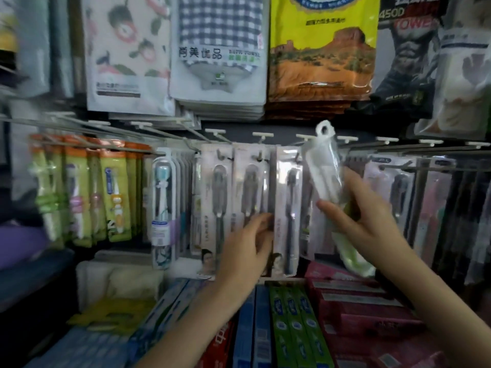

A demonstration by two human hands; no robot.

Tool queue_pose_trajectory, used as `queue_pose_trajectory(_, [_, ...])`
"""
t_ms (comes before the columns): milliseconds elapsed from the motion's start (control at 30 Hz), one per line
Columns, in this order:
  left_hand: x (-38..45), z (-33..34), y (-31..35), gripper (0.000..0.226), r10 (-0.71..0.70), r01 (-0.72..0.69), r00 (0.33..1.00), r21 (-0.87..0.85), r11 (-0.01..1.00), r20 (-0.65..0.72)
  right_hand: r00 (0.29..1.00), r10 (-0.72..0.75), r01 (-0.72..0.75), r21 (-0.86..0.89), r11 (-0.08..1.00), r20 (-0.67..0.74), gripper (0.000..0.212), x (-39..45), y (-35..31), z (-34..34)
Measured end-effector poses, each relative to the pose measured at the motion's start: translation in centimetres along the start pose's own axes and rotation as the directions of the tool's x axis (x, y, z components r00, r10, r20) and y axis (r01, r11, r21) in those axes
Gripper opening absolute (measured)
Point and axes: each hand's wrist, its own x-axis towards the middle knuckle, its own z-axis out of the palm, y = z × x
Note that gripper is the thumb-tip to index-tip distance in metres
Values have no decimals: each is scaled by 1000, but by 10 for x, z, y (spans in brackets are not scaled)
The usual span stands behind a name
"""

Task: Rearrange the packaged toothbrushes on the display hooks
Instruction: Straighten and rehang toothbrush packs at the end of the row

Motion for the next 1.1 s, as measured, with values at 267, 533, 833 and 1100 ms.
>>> queue_pose_trajectory(267, [-9, -103, 9, 39, -192, 191, 980, -564, 803, 59, 989, -59, 66, -44, 997, 133, 64, 9, -49, 110])
queue_pose_trajectory(533, [3, -167, -58, 40, -361, 266, 921, -441, 857, -145, 934, 73, -151, 203, 967, 351, 63, 30, -81, 191])
queue_pose_trajectory(833, [3, -180, -85, 46, -265, 231, 962, -327, 916, -62, 967, 131, -150, 71, 986, 220, 42, 41, -67, 194])
queue_pose_trajectory(1100, [26, -145, -52, 47, -90, 74, 996, -355, 932, -27, 993, 71, -70, -10, 997, 90, 36, 40, -55, 165])
